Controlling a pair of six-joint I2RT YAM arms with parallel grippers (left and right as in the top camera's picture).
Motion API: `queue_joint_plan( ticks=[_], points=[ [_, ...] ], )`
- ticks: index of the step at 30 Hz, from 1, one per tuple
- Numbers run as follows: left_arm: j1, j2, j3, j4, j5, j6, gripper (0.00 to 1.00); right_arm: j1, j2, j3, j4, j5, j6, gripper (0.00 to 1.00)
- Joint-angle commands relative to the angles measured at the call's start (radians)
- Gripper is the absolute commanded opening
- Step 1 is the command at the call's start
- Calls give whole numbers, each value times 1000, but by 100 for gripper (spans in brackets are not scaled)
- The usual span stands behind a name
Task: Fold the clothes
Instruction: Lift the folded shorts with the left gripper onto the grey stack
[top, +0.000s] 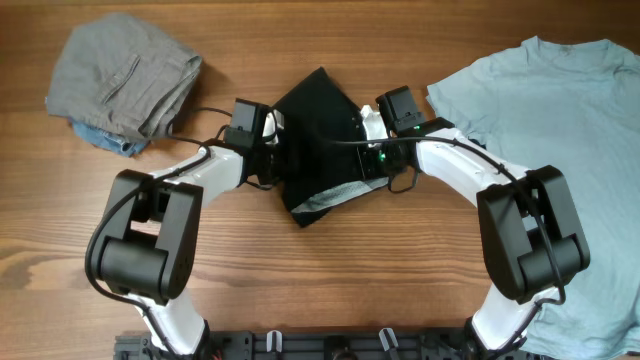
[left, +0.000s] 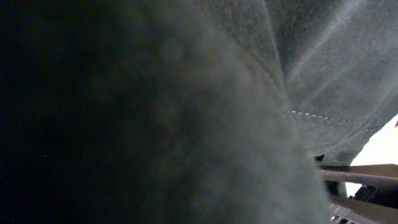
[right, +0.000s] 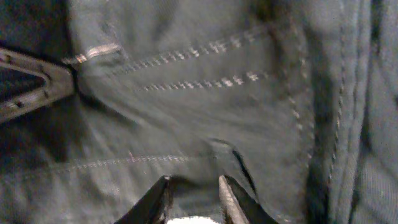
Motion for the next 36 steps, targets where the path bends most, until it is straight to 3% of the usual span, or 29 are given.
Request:
queue_joint_plan(
  ticks=[1, 5, 8, 12, 16, 19, 21, 26, 27, 28, 29, 36],
  points=[
    [68, -16, -15, -189, 1, 129, 4, -17, -37, 26, -133, 66, -57, 28],
    [186, -182, 152, -500, 27, 258, 4, -24, -211, 80, -196, 66, -82, 29],
    [261, -299, 352, -596, 46, 286, 4, -24, -343, 82, -131, 66, -75, 35],
    [339, -330, 543, -462, 41, 286, 4, -24, -371, 81, -117, 66, -45, 36],
    [438, -288, 551, -195, 42, 257, 4, -24, -368, 80, -135, 66, -37, 36],
    [538, -159, 551, -90, 41, 243, 4, -24, -368, 80, -179, 66, -26, 35],
    [653, 7, 551, -108, 14, 222, 4, -24, -368, 80, -213, 66, -26, 35],
    [769, 125, 551, -173, -97, 222, 4, -24, -368, 80, -216, 66, -26, 35],
    [791, 140, 551, -172, -102, 222, 22, -24, -368, 80, -216, 66, -26, 35],
    [806, 150, 551, -170, -105, 222, 72, -24, -368, 80, -216, 66, -26, 35],
    [818, 153, 551, -170, -105, 223, 100, -24, -368, 80, -217, 66, -26, 35],
    [880, 72, 570, -367, -68, 282, 100, -24, -368, 80, -227, 69, -26, 34]
  ],
)
